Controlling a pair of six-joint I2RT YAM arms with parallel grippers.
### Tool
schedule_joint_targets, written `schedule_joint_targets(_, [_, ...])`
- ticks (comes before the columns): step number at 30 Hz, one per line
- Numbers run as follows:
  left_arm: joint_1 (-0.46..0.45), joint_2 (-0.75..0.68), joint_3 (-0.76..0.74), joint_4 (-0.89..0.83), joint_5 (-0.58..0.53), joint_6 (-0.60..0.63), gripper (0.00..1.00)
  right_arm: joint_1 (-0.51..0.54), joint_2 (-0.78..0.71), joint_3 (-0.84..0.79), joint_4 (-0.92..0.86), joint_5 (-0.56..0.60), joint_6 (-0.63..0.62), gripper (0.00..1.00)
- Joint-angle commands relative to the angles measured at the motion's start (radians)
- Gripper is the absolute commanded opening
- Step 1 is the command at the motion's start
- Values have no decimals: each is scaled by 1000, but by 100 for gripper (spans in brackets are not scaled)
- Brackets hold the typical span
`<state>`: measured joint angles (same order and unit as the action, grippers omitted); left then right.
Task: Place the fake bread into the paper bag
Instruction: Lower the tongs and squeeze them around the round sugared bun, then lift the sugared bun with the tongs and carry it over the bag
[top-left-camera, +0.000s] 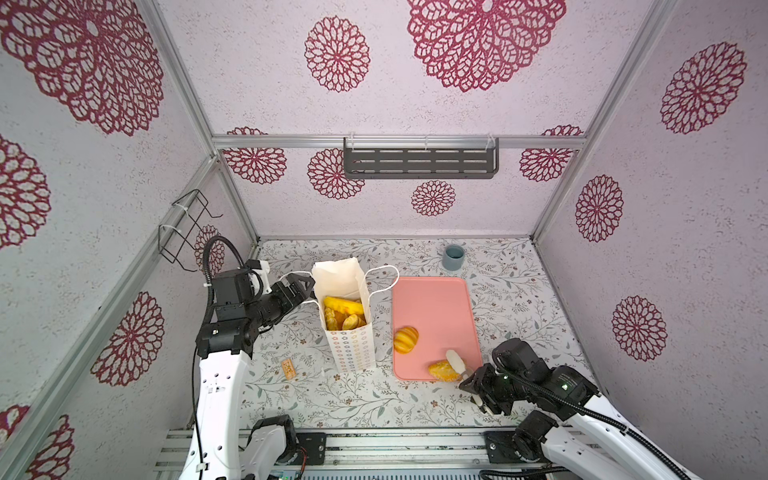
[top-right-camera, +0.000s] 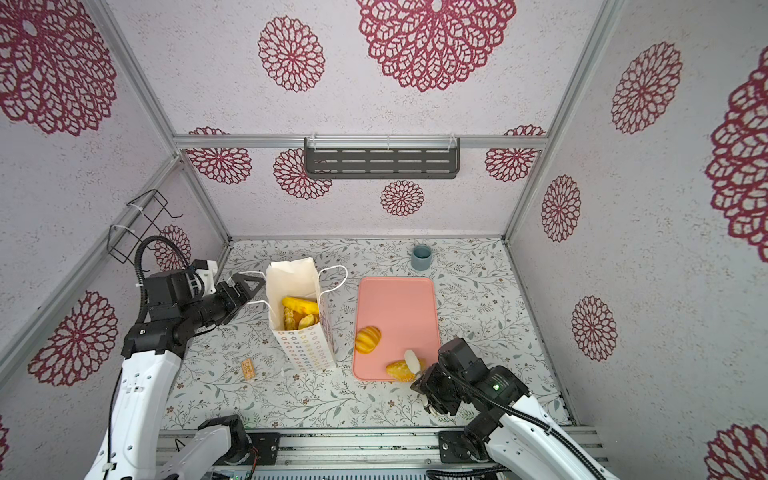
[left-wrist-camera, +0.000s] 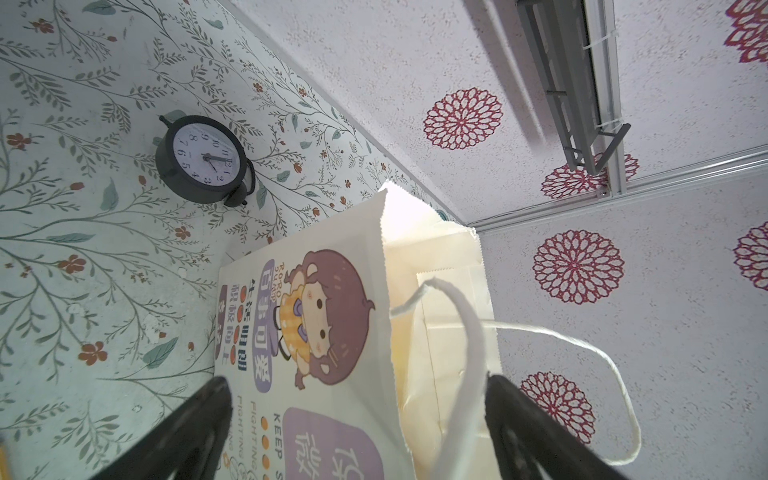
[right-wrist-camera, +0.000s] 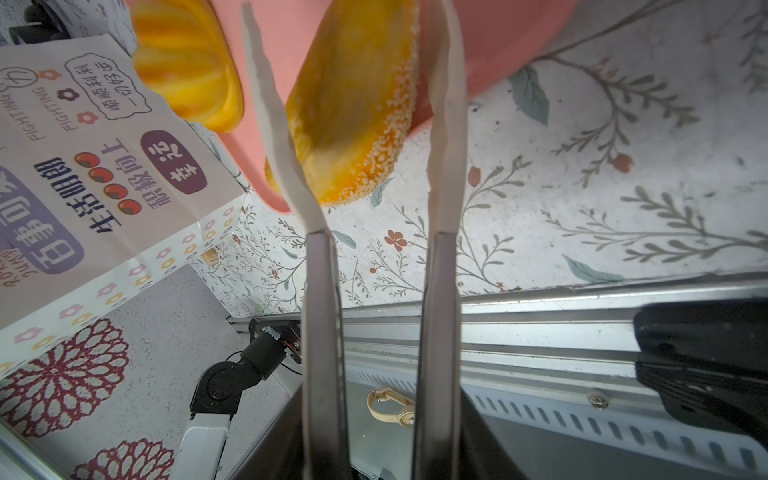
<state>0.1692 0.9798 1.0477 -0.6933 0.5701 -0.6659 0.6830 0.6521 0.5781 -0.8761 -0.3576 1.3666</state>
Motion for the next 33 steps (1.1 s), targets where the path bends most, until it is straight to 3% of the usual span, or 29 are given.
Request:
schedule_joint_targets(1, [12, -12, -1, 15, 1, 14, 98, -8, -7, 2, 51, -19, 25, 43])
schedule_joint_targets(16, [12, -12, 23, -4, -1, 14, 100, -23, 27, 13, 135, -16, 7, 25])
schedule_joint_targets(20, [13, -10, 35, -14, -1, 16, 96, -38, 39, 30, 151, -6, -20, 23])
schedule_joint_targets(26, [12, -5, 63, -33, -3, 22, 89, -62, 90, 100, 145, 39, -118, 22])
schedule_joint_targets(33, [13, 2, 96, -67, -1, 31, 76, -69, 210, 305, 13, 212, -328, 20])
